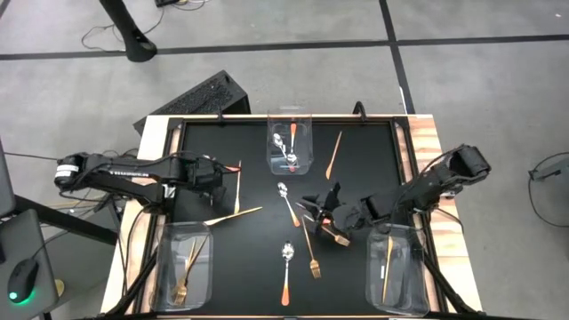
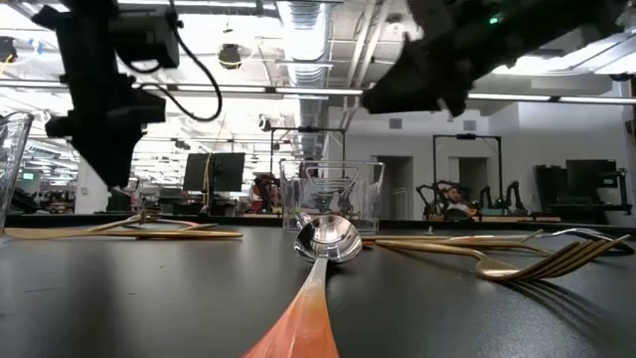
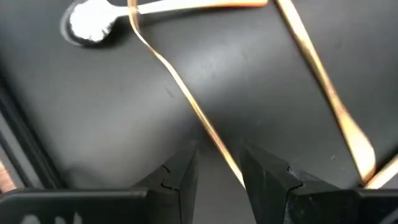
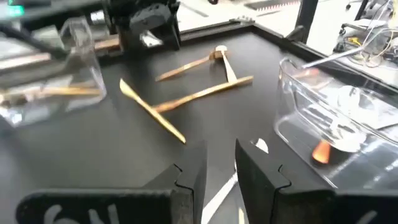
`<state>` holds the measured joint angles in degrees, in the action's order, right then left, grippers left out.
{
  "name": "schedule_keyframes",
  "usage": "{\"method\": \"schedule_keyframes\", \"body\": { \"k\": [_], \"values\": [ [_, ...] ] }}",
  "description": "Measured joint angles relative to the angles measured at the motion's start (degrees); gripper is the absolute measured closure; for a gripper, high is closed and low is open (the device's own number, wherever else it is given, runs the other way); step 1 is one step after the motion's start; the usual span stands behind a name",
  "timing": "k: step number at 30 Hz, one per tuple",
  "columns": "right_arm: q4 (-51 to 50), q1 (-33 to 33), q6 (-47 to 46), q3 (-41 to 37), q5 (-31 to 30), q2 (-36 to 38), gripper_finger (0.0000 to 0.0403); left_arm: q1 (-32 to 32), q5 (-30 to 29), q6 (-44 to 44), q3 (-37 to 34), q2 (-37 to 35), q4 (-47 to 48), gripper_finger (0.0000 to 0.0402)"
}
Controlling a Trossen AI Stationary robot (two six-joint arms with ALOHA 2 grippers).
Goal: Sort silverware by color (type)
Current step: Put the orange spoon into the top transparent bin
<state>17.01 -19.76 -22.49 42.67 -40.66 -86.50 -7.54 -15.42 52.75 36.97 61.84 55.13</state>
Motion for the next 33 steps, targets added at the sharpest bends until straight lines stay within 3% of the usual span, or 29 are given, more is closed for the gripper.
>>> {"method": "schedule_keyframes", "body": {
  "k": [5,17,21,27,33],
  "values": [
    [-8.63,-0.13,-3.27,-0.07,-0.13,4.39,0.0297,-1.31,-2.66,-2.01,-2.48,-0.02,-4.68,0.0296],
    [-9.12,0.01,-6.04,-0.02,-1.4,4.73,0.0297,-5.82,-3.7,-6.15,-7.32,0.37,-12.94,0.0296],
    [-9.14,-0.25,-6.17,-0.02,-1.38,4.73,0.0297,-6.42,-4.65,-13.82,-7.33,0.37,-16.63,0.0296],
    [-8.8,-0.4,-6.17,-0.02,-1.05,4.73,0.0297,-10.76,-0.79,-27.17,-7.28,0.39,-25.47,0.0296],
    [-8.8,-0.51,-6.15,-0.02,0.29,4.73,0.0297,-16.92,-0.02,-39.55,-4.09,1.34,-23.87,0.0296]
  ]
}}
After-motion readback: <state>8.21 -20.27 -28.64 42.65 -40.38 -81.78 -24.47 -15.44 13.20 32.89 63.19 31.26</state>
